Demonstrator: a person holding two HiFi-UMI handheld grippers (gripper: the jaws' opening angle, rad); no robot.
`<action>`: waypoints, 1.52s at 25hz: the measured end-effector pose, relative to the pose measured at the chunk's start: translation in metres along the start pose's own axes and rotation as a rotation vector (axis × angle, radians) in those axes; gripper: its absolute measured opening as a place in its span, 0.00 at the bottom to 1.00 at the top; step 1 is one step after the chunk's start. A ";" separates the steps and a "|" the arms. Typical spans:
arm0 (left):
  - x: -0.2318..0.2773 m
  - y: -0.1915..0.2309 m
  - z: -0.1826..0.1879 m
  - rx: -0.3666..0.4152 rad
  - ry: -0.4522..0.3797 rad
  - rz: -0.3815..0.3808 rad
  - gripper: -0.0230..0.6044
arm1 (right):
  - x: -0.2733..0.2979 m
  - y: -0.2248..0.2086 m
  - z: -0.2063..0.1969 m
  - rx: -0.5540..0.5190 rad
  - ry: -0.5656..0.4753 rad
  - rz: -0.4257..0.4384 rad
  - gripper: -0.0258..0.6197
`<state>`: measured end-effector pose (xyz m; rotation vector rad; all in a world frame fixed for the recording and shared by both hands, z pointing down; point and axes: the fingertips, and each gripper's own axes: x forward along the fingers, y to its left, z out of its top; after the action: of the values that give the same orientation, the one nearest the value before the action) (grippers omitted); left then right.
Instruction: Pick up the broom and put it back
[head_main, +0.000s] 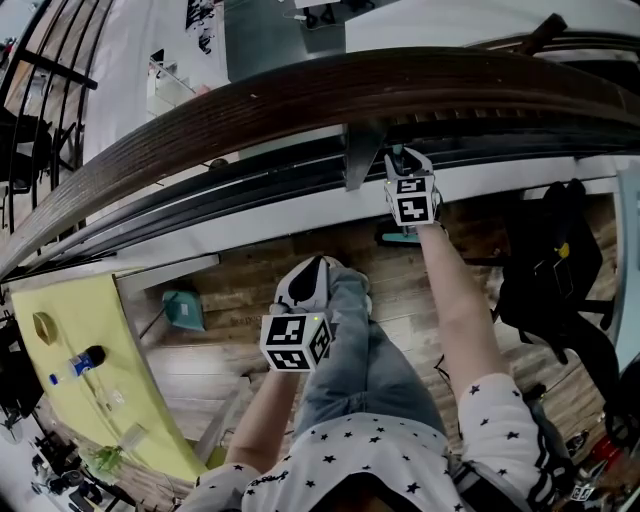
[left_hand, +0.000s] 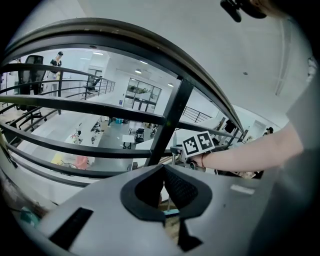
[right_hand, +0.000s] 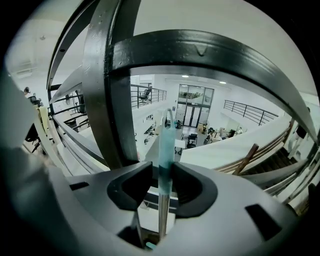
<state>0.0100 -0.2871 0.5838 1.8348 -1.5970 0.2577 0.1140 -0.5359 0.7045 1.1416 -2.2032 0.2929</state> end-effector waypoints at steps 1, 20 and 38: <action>-0.001 0.000 0.000 0.001 -0.002 -0.001 0.05 | -0.001 0.000 -0.001 0.000 -0.001 -0.001 0.23; -0.038 -0.025 0.008 0.027 -0.066 -0.015 0.05 | -0.081 0.019 0.017 0.031 -0.116 0.011 0.20; -0.087 -0.051 0.002 0.030 -0.106 -0.016 0.05 | -0.212 0.066 0.019 0.087 -0.192 0.043 0.05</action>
<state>0.0374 -0.2186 0.5154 1.9111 -1.6575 0.1807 0.1436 -0.3664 0.5629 1.2145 -2.4061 0.3116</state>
